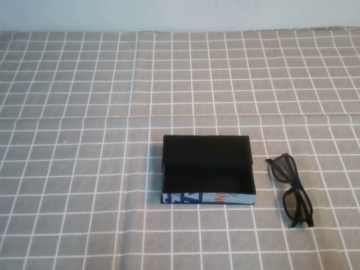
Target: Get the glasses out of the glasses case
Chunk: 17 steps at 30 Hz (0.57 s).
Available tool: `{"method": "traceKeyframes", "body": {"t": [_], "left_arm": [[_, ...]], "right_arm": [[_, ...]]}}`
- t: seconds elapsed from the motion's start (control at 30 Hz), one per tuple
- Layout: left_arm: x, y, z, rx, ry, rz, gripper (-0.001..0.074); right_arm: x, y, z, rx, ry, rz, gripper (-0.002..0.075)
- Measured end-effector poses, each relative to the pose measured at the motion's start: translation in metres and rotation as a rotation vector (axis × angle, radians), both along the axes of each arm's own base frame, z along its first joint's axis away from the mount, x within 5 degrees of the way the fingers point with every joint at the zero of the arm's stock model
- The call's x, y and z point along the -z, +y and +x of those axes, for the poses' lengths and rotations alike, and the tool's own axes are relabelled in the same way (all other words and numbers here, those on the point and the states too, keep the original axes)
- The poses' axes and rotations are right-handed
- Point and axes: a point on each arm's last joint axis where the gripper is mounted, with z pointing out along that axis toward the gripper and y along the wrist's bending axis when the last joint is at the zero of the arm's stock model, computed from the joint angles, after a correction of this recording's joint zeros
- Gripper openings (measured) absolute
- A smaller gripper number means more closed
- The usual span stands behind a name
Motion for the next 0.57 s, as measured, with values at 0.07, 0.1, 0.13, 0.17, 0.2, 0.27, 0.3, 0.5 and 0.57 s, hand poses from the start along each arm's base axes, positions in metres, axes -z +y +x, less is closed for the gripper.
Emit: {"method": "traceKeyframes", "body": {"t": [0.07,0.1,0.13,0.17,0.2,0.27,0.3,0.5,0.57], "left_arm": [[0.0,0.0,0.0,0.0,0.0,0.0,-0.0005],[0.0,0.0,0.0,0.0,0.0,0.0,-0.0005],[0.0,0.0,0.0,0.0,0.0,0.0,-0.0005],[0.0,0.0,0.0,0.0,0.0,0.0,-0.0005],[0.0,0.0,0.0,0.0,0.0,0.0,-0.0005],[0.0,0.0,0.0,0.0,0.0,0.0,-0.0005],[0.0,0.0,0.0,0.0,0.0,0.0,-0.0005],[0.0,0.0,0.0,0.0,0.0,0.0,-0.0005],[0.0,0.0,0.0,0.0,0.0,0.0,-0.0005]], "right_arm": [[0.0009,0.0002,-0.0002,-0.003,0.01,-0.001,-0.0016],[0.0011,0.0002,-0.0003,-0.004,0.013,-0.001,-0.0016],[0.0013,0.0003,-0.0003,-0.004,0.015,-0.001,-0.0017],[0.0013,0.0003,-0.0004,-0.004,0.015,-0.001,-0.0017],[0.0013,0.0003,-0.0004,-0.004,0.015,-0.001,-0.0017],[0.0015,0.0003,-0.0004,-0.004,0.017,-0.002,-0.0017],[0.0015,0.0003,-0.0004,-0.004,0.017,-0.002,-0.0017],[0.0015,0.0003,-0.0004,-0.004,0.017,-0.002,-0.0017],[0.0015,0.0003,-0.0004,-0.004,0.017,-0.002,-0.0017]]}}
